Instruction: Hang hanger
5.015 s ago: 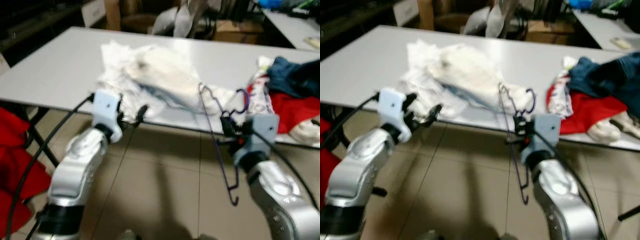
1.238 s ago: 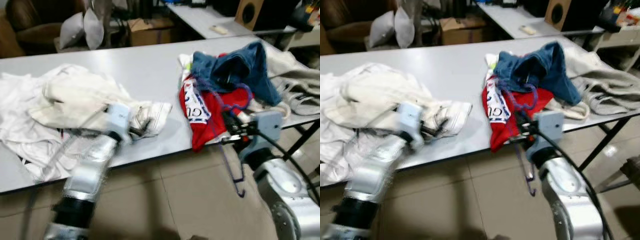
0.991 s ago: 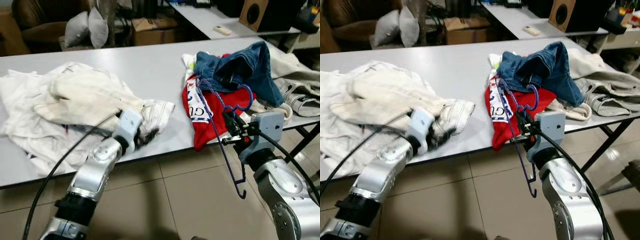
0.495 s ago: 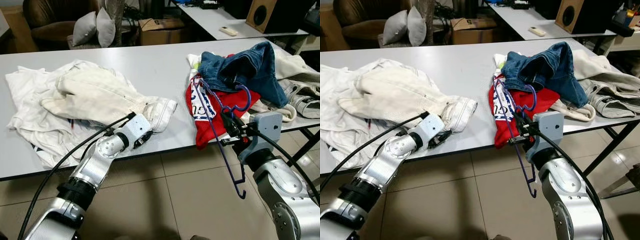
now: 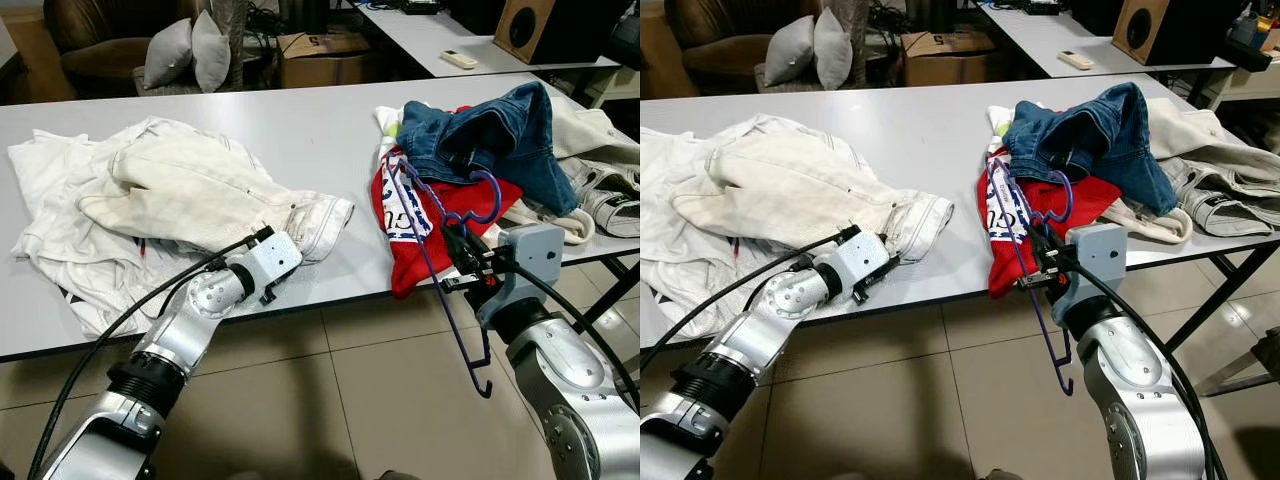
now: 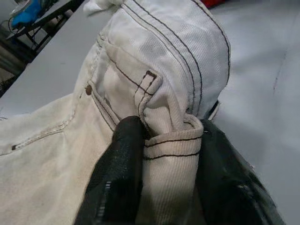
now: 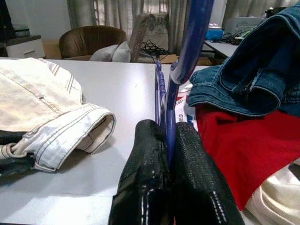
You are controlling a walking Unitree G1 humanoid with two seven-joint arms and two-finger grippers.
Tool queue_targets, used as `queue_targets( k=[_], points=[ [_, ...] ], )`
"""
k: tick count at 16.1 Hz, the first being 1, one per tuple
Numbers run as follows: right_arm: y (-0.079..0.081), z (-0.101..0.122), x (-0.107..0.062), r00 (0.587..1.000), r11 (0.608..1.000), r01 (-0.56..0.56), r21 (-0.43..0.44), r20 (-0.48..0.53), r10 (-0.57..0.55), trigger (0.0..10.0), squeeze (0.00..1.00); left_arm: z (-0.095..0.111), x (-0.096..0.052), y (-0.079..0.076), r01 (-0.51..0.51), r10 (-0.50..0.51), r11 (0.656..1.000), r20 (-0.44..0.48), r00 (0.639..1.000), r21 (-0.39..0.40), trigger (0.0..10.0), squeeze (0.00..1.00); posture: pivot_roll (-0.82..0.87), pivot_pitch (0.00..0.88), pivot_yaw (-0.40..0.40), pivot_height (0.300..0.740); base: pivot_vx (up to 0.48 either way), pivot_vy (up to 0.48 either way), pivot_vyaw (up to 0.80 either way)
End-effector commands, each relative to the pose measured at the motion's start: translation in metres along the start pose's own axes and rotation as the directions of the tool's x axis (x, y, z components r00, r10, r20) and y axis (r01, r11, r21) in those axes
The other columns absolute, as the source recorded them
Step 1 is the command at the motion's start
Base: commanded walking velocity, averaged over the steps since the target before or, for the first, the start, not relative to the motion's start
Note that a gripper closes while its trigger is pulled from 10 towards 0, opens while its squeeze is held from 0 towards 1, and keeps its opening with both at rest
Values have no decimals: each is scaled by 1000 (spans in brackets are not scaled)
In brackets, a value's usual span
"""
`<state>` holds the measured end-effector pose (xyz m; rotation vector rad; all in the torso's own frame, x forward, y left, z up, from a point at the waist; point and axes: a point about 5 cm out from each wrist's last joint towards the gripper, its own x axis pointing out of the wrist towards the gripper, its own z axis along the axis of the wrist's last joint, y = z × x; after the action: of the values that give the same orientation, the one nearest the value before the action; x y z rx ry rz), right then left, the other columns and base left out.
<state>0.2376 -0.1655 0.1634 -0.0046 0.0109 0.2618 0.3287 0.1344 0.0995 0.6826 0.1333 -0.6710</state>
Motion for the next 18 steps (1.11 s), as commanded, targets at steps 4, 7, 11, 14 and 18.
queue_targets(
  k=[4,7,11,14,18],
  points=[
    [-11,5,-8,998,997,-53,53,22,51,10000,0,14,-6,22,-16,62,965,168,984,-260,0,0,-54,0,-5,723,0,0,0],
    [-13,7,-20,992,987,-125,103,34,122,10000,0,32,-13,50,-12,169,894,313,935,-448,0,0,-53,0,-7,723,0,0,0],
    [-16,14,-27,980,966,-198,168,70,189,10000,0,67,-30,94,104,263,803,505,822,-587,0,0,-48,0,-11,723,0,0,0],
    [-10,20,-31,955,928,-294,228,115,274,10000,0,102,-51,129,482,140,613,688,712,-625,0,0,-41,0,-11,723,0,0,0],
    [-7,18,-33,955,922,-295,252,103,278,10000,0,64,-27,106,293,36,642,410,911,-708,0,0,-46,0,-2,723,0,0,0]
  ],
)
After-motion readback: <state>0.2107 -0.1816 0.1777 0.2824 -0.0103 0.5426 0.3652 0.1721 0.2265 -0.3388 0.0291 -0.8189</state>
